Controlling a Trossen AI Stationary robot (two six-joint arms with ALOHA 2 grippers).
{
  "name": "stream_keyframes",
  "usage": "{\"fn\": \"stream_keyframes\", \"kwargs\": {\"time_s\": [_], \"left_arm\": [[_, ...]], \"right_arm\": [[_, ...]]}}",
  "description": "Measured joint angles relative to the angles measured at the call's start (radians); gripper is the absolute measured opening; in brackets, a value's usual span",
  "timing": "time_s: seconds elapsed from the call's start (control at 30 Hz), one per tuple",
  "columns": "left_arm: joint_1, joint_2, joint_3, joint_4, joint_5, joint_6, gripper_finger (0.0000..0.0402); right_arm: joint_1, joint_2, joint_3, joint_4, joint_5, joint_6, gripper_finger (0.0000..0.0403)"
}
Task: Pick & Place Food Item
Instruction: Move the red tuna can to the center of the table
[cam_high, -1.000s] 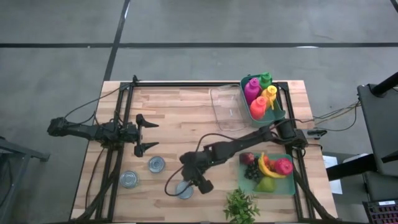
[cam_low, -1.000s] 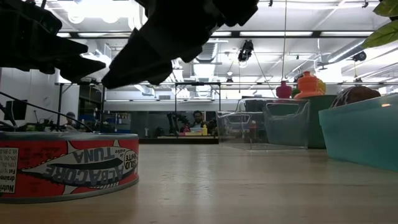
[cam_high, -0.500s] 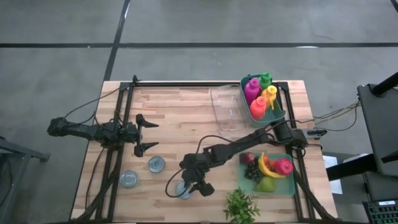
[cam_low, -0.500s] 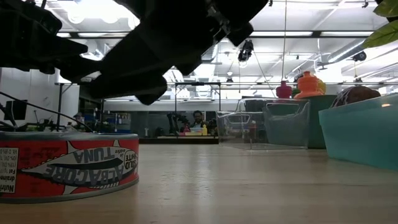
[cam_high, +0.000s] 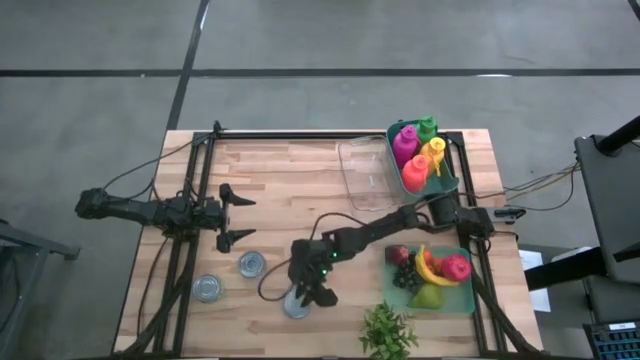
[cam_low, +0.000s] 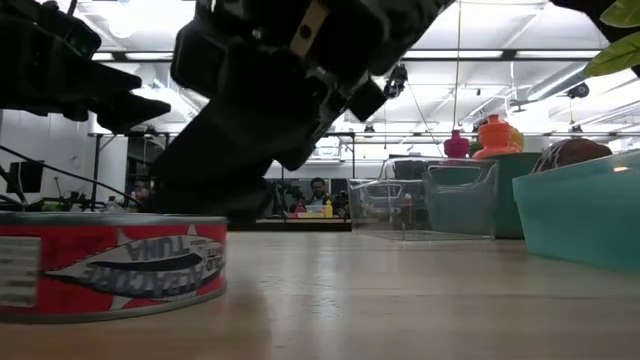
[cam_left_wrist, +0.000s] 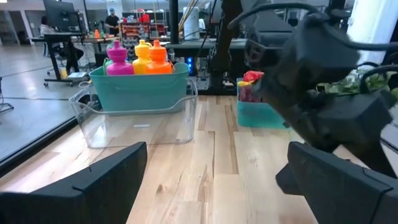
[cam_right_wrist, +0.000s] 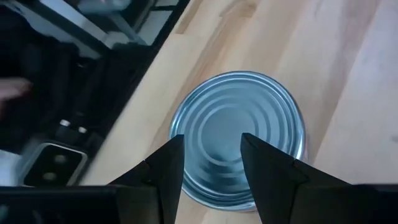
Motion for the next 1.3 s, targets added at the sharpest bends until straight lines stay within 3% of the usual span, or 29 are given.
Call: {"fn": "stream_keyframes", "kwargs": {"time_s": [0.2,1.0,1.13,1.3], "left_arm": [[0.0,0.007,0.0,0.0,-0.001,0.0,0.039],[0.0,0.007,0.0,0.0,-0.003,0.0,0.039],[0.0,0.007,0.0,0.0,-0.003,0.0,0.0391],[0.0,0.007,0.0,0.0,-0.002,0.0,0.0391]], "right_arm": [[-0.051,0.024,0.003,-0.006,-0.109,0.071,0.0157],[-0.2,-0.004,0.0,-0.151,-0.099,0.066,0.0157],[-0.232,-0.032,-0.002,-0.191,-0.067,0.044,0.0157],[-0.275,-0.079,-0.004,-0.283,0.073,-0.028,0.0157]]}}
